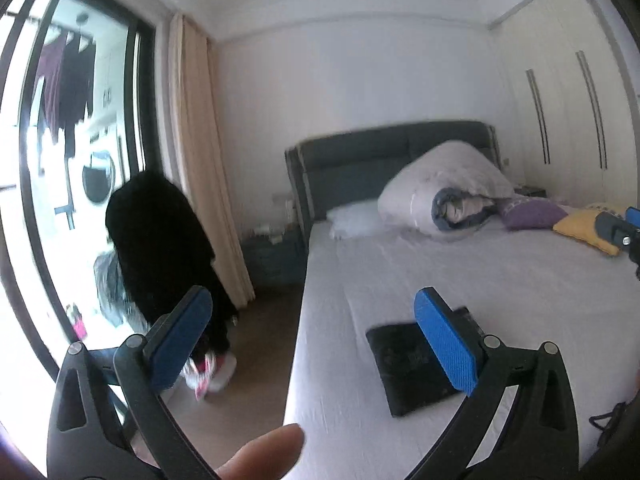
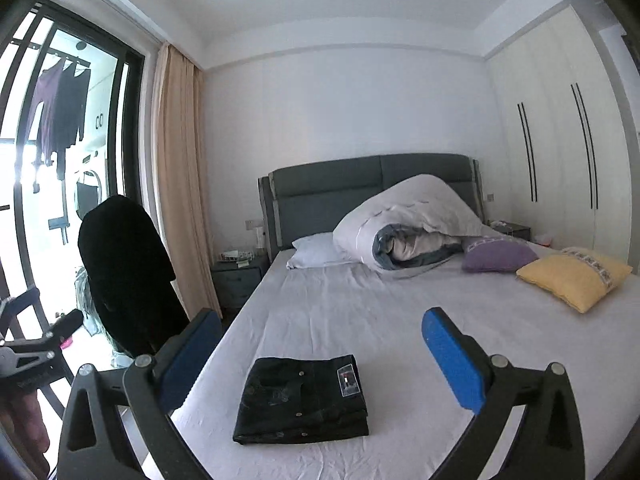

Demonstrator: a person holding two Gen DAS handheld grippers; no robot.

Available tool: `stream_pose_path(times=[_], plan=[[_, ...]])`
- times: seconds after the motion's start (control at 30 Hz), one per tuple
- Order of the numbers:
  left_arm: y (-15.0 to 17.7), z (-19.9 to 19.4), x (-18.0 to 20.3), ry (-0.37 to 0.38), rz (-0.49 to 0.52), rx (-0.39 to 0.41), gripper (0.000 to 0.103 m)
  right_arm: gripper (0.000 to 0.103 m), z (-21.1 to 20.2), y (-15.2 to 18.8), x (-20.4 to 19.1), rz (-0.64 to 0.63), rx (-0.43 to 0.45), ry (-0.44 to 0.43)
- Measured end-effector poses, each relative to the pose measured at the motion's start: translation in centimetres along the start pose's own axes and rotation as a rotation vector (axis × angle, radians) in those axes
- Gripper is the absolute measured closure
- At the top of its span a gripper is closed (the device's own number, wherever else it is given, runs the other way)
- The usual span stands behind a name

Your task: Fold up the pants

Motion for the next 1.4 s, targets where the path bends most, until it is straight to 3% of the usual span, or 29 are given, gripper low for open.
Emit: stream_pose_path(times=[0.13,0.37,0.63,0.87,1.4], plan=[[2.1,-0.3,-0.8,0.022,-0.065,-0.152,0.0,0.0,-1.6,0.0,-1.4,-0.036,-0.017,-0.007],[7.1,2.2,0.3,0.102,-0.135,-0.365,0.0,0.0,0.1,3.5,-2.8,-0.049,-0.194,0.008],[10.6,4.5,2.5,0.125,-0.125,-0.454,0.0,0.0,3.0,8.0,-3.1,-0.064,-0.346,0.042],[13.3,9.0,4.6,0.145,-0.126,-0.525,0.0,0.0,4.7,11.4,-1.2,-0.007,-0.463,0.085],[15.2,10.5,5.9,0.151,-0.121,-0.558,0.0,0.0,5.0,13.0,-1.0,-0.015,-0.514,0.097]])
Point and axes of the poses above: each gripper's, at about its wrist camera, not at the fingertips, and z roughly the way its jaws point, x to its right, y to its underside, the point moved 9 cm from there along z, roughly the way its jaws point
